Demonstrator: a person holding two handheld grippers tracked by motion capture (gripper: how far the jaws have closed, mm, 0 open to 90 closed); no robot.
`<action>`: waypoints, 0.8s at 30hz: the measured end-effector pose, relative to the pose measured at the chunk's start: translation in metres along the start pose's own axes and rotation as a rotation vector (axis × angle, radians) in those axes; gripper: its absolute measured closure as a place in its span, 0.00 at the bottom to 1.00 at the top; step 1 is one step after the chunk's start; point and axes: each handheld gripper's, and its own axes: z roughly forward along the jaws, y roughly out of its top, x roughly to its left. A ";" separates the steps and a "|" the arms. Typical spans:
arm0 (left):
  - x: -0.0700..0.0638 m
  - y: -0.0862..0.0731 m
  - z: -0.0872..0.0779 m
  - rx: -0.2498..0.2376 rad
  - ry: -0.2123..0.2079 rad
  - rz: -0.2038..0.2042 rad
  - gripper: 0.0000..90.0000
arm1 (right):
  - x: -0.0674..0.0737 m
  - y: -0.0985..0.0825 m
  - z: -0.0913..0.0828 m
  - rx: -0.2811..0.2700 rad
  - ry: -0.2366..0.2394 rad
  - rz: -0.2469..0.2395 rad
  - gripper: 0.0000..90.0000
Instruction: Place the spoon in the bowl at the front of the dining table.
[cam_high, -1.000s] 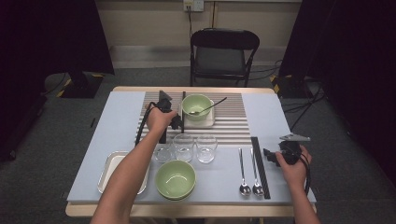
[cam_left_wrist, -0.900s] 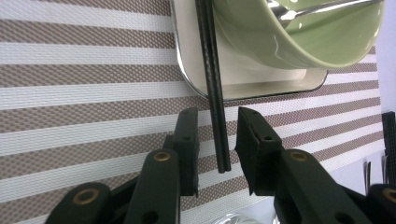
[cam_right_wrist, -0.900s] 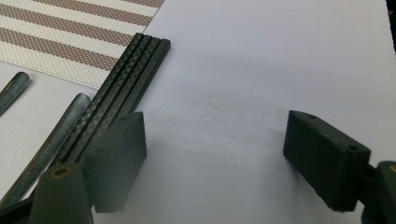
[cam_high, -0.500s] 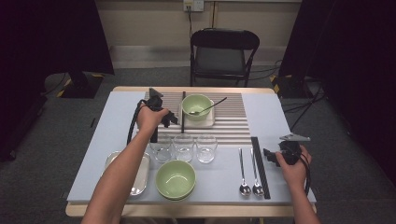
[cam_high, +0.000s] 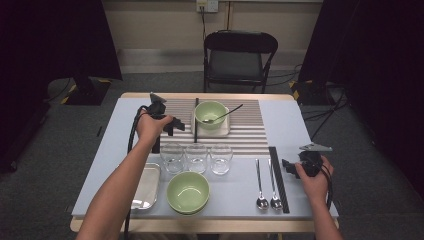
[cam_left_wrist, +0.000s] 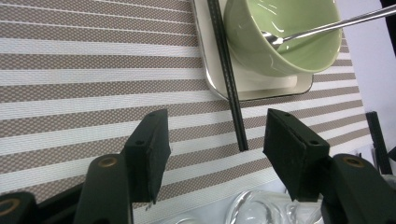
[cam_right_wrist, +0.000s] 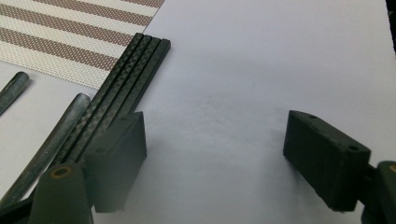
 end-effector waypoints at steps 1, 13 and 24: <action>0.000 0.000 -0.001 -0.003 0.005 -0.003 0.45 | 0.000 0.000 0.000 0.000 0.000 0.000 0.23; 0.004 -0.003 -0.008 -0.015 0.002 0.009 0.40 | 0.000 0.000 0.000 0.001 0.002 0.001 0.22; 0.005 -0.005 -0.014 -0.026 0.002 0.010 0.39 | 0.000 0.000 0.000 0.002 0.003 0.002 0.22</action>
